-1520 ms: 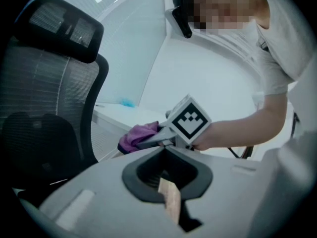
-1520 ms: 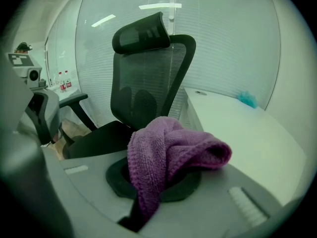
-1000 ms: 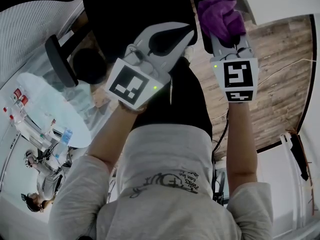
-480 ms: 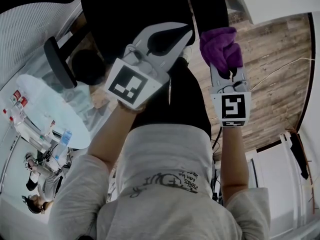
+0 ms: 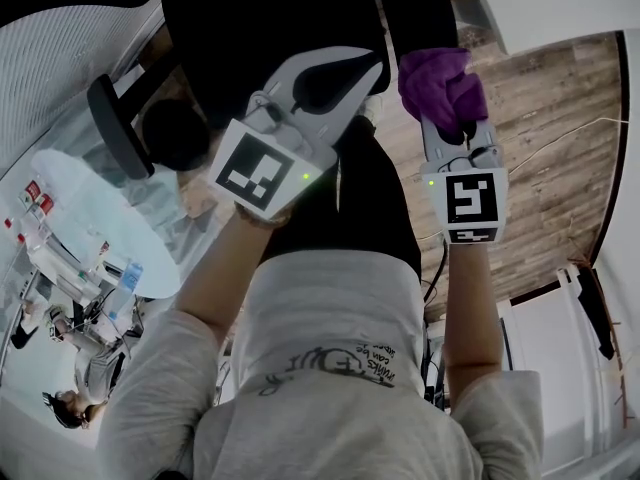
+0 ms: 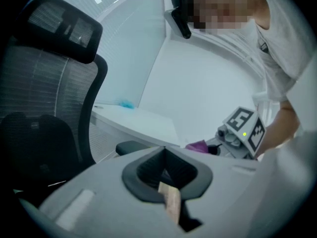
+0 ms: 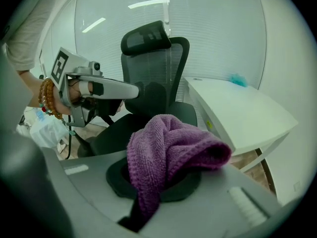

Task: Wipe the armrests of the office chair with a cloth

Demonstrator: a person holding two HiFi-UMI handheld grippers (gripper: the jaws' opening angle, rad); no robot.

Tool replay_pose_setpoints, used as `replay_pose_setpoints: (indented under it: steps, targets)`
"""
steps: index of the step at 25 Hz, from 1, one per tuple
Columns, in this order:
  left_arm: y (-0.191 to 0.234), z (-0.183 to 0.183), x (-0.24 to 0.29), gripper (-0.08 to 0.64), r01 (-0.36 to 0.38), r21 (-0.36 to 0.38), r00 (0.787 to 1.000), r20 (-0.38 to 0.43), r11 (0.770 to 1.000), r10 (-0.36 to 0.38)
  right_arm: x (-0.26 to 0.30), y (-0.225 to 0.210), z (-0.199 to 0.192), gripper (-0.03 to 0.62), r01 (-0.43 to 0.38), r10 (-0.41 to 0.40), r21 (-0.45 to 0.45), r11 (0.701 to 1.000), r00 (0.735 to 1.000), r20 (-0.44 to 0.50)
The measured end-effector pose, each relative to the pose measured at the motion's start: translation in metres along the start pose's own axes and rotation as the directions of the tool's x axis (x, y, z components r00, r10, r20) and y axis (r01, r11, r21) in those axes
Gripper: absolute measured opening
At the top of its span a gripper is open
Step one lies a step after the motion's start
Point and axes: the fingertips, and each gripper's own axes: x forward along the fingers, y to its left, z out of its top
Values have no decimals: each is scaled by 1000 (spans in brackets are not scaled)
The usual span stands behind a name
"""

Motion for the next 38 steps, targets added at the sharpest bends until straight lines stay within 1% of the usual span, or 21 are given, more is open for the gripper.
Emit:
replay_pose_setpoints:
  steps: [5, 14, 25, 28, 33, 38]
  targets:
    - [-2, -1, 0, 0, 3, 5, 1000, -1, 1000, -3, 18, -15, 20, 31, -10, 10, -7, 1000, 1000, 4]
    - [1, -4, -2, 0, -1, -4, 1000, -10, 1000, 1, 63, -43, 69, 31, 10, -10, -49, 999, 1000, -6]
    - [3, 5, -6, 0, -7, -2, 1000, 4, 1000, 7, 103, -69, 113, 31, 3, -4, -66, 998, 1000, -16]
    - [4, 4, -6, 0, -8, -4, 1000, 4, 1000, 8, 104, -69, 114, 31, 7, -7, -65, 998, 1000, -9]
    - [4, 0, -6, 0, -8, -7, 1000, -3, 1000, 8, 95, -64, 106, 31, 25, -25, -59, 998, 1000, -3]
    - [4, 1, -6, 0, -7, -2, 1000, -3, 1000, 7, 73, -49, 84, 31, 17, -17, -34, 999, 1000, -11]
